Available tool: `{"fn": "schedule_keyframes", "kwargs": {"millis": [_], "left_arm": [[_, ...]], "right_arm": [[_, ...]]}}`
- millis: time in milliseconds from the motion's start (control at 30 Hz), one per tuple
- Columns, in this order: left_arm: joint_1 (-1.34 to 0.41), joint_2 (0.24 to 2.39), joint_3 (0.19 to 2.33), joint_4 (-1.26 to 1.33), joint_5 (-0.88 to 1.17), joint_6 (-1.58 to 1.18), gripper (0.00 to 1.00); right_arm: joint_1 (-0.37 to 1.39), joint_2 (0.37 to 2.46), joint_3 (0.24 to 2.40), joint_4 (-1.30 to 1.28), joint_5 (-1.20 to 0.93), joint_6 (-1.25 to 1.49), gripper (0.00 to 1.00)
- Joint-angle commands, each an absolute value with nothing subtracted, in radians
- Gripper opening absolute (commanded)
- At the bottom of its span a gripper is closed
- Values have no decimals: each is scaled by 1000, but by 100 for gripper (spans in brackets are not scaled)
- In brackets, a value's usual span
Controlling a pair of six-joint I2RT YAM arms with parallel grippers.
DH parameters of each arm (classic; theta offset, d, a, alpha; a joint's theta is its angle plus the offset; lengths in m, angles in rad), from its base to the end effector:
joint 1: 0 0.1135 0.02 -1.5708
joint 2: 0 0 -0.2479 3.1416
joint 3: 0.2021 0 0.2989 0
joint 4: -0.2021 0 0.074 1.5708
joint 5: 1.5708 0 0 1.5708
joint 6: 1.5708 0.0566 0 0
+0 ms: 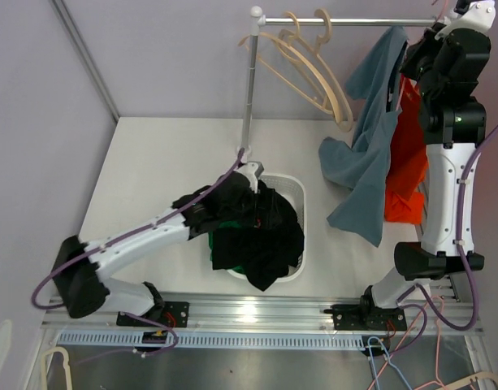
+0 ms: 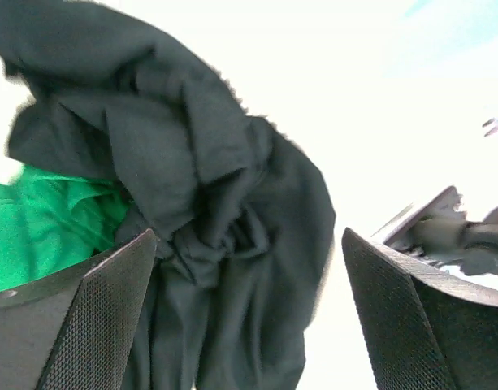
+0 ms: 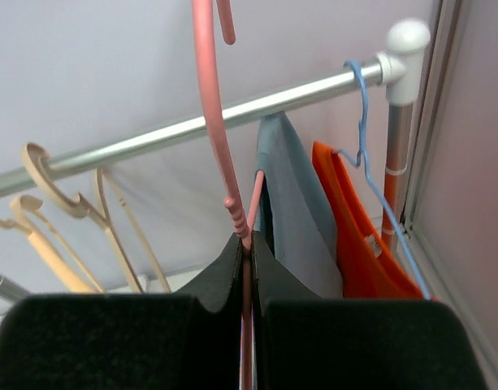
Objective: Remove the t-shirt from the hanger
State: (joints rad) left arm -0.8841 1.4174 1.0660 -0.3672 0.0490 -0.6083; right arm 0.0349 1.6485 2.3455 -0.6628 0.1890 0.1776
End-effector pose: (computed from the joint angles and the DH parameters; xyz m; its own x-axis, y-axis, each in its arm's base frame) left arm 0.2362 -0.2925 0.2281 -0.7973 0.0722 -0.5993 0.4145 0.7872 -0.4566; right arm 0.3549 0.0018 0.5991 0.0607 0.1757 -0.9826 0.1449 0.9724 0.1829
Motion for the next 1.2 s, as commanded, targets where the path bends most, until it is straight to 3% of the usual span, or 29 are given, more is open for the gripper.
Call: {"fn": "schedule_keyframes", "kwargs": {"millis": [0, 100, 200, 367, 533, 733, 1067, 1100, 1167], "left_arm": [[-942, 1216, 1098, -437, -124, -519, 100], [-1003, 1087, 1080, -388, -212, -421, 99], [-1040, 981, 982, -231, -174, -260, 99], [-1164, 922, 847, 96, -77, -68, 100], [-1343, 1084, 867, 264, -227, 96, 100], [-1391, 1304, 911, 544, -269, 152, 99], [-1394, 1557, 1172, 560, -476, 181, 100], [-1394, 1565, 1196, 549, -482, 192, 95], [-1394, 1581, 1227, 505, -489, 193, 19]], "right_arm": [[34, 1565, 2285, -690, 143, 277, 0], [63, 1459, 2173, -690, 163, 331, 0], [103, 1367, 2033, -699, 208, 417, 0], [106, 1391, 2092, -891, 175, 514, 0], [109, 1413, 2106, -926, 97, 545, 0], [147, 1416, 2144, -962, 71, 558, 0], [224, 1391, 2137, -1003, 106, 565, 0], [229, 1385, 2129, -1000, 112, 566, 0], [229, 1384, 2123, -1005, 120, 561, 0]]}}
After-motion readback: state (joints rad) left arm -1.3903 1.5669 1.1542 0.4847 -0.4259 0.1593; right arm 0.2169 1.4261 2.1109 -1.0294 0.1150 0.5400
